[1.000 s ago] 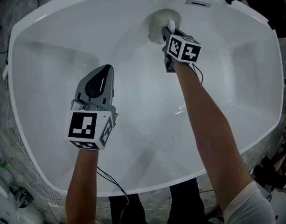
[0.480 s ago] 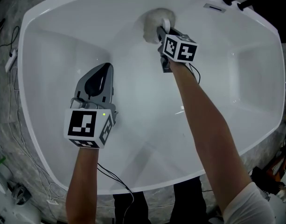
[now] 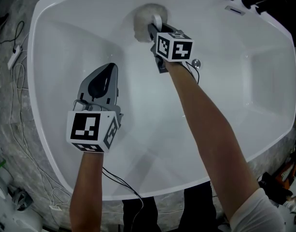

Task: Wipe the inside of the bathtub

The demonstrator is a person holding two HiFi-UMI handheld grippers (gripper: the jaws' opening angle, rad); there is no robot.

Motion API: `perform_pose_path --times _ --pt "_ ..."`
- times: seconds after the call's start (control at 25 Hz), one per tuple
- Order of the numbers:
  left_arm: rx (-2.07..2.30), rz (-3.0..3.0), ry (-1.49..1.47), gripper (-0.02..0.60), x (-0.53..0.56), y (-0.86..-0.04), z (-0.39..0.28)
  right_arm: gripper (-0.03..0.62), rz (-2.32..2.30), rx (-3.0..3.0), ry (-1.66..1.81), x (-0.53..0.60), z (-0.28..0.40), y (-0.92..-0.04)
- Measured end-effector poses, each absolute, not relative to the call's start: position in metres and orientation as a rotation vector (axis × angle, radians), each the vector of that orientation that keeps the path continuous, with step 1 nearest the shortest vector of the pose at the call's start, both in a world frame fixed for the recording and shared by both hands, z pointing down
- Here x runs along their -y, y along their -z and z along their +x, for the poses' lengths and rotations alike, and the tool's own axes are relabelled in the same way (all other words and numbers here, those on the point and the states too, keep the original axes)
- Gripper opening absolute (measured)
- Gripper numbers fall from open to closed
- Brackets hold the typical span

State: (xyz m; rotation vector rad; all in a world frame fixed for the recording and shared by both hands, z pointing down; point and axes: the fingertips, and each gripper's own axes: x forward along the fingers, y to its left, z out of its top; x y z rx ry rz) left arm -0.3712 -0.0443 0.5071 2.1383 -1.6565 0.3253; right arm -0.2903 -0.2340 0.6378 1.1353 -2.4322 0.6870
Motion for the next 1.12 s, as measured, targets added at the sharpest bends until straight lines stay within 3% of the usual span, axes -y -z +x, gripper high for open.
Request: perform_pose_path --times 1.12 --pt "1.716 2.038 -0.254 0.012 0.012 -0.533 -0.463 0.095 0.823 2.516 -0.613 0.169 -0.473 -0.66"
